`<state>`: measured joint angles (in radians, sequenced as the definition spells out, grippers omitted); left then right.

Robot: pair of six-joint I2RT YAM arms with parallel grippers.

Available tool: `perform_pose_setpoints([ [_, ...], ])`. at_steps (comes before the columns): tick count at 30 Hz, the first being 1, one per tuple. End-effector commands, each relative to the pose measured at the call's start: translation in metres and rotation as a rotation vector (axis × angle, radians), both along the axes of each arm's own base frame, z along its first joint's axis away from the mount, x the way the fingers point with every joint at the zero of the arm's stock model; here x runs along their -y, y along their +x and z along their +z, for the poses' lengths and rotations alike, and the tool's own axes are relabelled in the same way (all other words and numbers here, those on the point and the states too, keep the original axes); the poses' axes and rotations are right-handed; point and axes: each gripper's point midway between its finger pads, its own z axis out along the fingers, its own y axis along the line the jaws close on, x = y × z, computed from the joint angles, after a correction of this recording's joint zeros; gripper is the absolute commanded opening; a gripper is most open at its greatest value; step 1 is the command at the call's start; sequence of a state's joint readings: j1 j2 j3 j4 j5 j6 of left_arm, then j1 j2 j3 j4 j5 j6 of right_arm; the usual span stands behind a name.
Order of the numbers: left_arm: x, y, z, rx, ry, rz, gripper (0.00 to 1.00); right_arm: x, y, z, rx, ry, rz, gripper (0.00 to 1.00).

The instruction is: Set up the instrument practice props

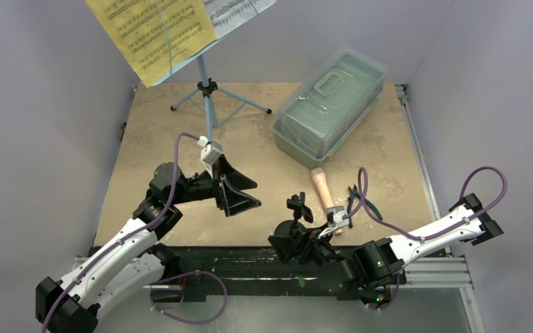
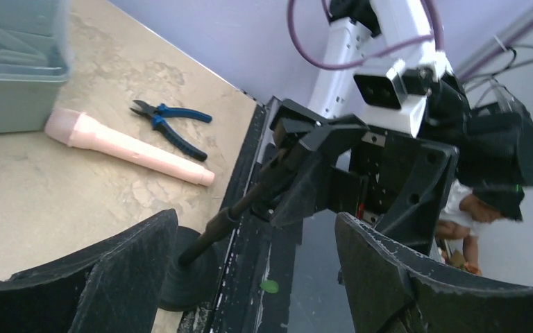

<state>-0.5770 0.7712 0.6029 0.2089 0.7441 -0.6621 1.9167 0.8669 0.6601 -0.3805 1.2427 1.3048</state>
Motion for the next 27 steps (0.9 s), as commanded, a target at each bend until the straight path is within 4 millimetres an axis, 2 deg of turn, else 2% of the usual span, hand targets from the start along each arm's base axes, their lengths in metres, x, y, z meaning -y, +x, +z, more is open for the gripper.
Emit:
perform_pose_setpoints([
  [1, 0.004, -0.028, 0.016, 0.201, -0.07, -0.146, 0.83, -0.016, -0.019, 0.028, 0.057, 0.025, 0.182, 0.99],
  [4, 0.008, -0.027, -0.001, 0.215, -0.035, -0.157, 0.82, -0.011, -0.02, 0.024, 0.046, -0.015, 0.204, 0.99],
  [6, 0.012, -0.03, -0.012, 0.224, -0.042, -0.161, 0.81, -0.014, -0.025, 0.032, 0.098, -0.06, 0.258, 0.99],
  [9, 0.022, -0.038, -0.028, 0.262, -0.072, -0.153, 0.8, -0.021, -0.034, 0.055, 0.218, -0.147, 0.373, 0.99],
  [10, 0.025, -0.043, -0.028, 0.287, -0.079, -0.167, 0.79, -0.022, -0.037, 0.063, 0.236, -0.169, 0.401, 0.99],
  [13, 0.032, -0.033, -0.023, 0.308, -0.087, -0.082, 0.77, -0.018, -0.04, 0.099, 0.31, -0.203, 0.467, 0.99],
  [16, 0.043, -0.041, -0.024, 0.307, -0.133, -0.089, 0.77, -0.006, -0.035, 0.127, 0.366, -0.188, 0.477, 0.99],
  [21, 0.077, -0.054, -0.057, 0.301, -0.043, -0.179, 0.76, 0.029, -0.011, 0.174, 0.413, -0.096, 0.383, 0.99],
  [24, 0.095, -0.048, -0.071, 0.332, -0.022, -0.153, 0.76, 0.045, -0.001, 0.195, 0.452, -0.026, 0.349, 0.99],
  [27, 0.112, -0.041, -0.072, 0.34, -0.047, -0.145, 0.74, 0.064, 0.014, 0.203, 0.468, 0.012, 0.272, 0.99],
])
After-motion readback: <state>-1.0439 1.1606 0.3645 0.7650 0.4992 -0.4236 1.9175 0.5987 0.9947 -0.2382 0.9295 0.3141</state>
